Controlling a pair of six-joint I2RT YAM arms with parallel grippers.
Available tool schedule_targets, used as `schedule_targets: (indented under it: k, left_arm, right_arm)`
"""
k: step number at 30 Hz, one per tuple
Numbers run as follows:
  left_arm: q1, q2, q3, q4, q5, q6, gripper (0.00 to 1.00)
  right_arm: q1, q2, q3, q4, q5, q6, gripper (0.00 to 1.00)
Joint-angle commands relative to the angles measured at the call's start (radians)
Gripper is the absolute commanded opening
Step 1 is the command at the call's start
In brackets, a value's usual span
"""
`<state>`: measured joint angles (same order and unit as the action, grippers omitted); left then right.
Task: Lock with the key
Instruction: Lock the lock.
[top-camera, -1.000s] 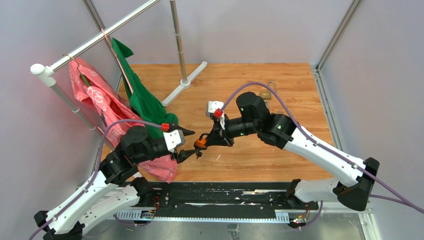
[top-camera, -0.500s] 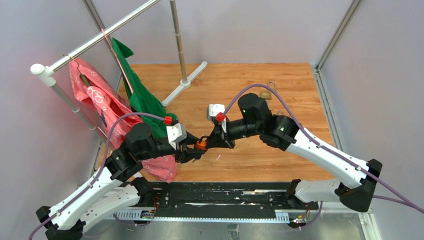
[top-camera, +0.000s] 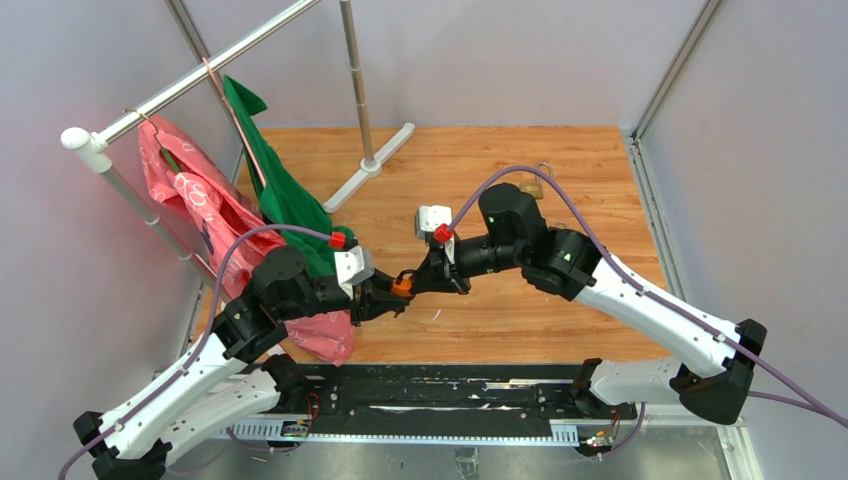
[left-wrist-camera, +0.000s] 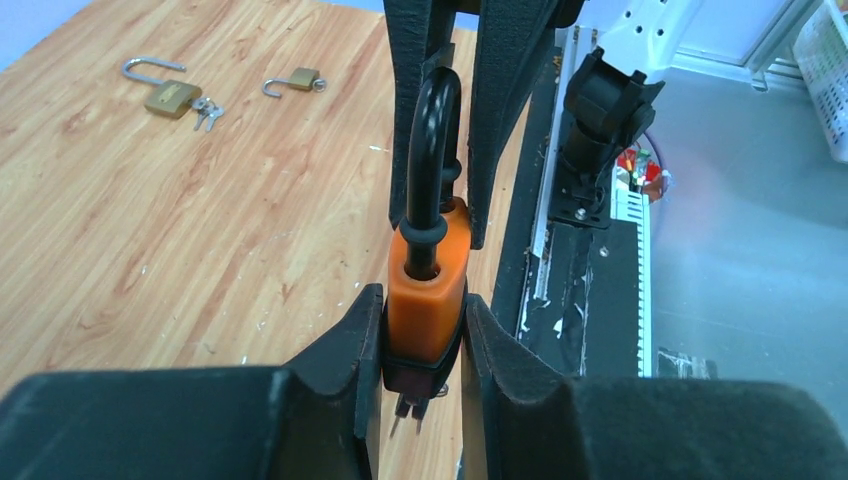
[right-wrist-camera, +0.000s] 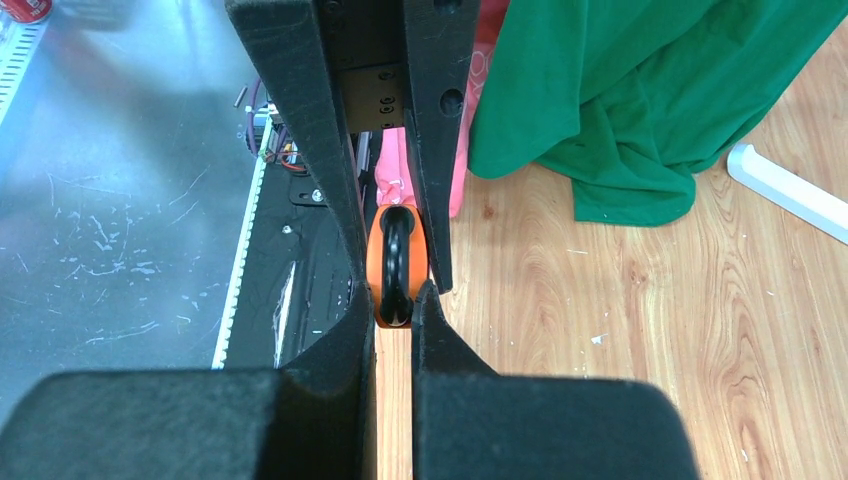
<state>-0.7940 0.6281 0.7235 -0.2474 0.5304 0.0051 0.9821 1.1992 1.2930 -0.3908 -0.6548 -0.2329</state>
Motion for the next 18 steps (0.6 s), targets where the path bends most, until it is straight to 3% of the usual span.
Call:
schedule_targets:
  k: [1,3,4,7,9,12,18]
  left_arm:
    - [0.003,-0.004,-0.006,0.077,-0.008,-0.023,0.0]
    - [0.003,-0.008,-0.007,0.08,-0.001,-0.02,0.0]
    - [0.003,-0.011,-0.008,0.077,-0.005,-0.013,0.0]
    - [0.004,-0.018,-0.012,0.054,-0.05,0.022,0.0]
    - [0.003,-0.021,-0.016,0.031,-0.082,0.059,0.0]
    - [0.003,-0.031,-0.022,0.017,-0.076,0.101,0.0]
    - [0.003,-0.039,-0.036,0.027,-0.088,0.121,0.0]
  right_arm:
    - [0.017,-0.017,0.03,0.055,-0.011,-0.001,0.0]
    - [0.017,-0.02,0.027,0.051,-0.008,-0.009,0.0]
    - [0.017,-0.021,0.028,0.044,0.0,-0.016,0.05]
    - [0.015,-0.022,0.066,-0.038,0.039,-0.064,0.62]
    - [0.015,-0.035,0.087,-0.083,0.089,-0.089,0.8]
    - [0.015,-0.069,0.096,-0.106,0.117,-0.112,0.81]
    - [0.015,-0.039,0.14,-0.091,0.147,-0.026,0.61]
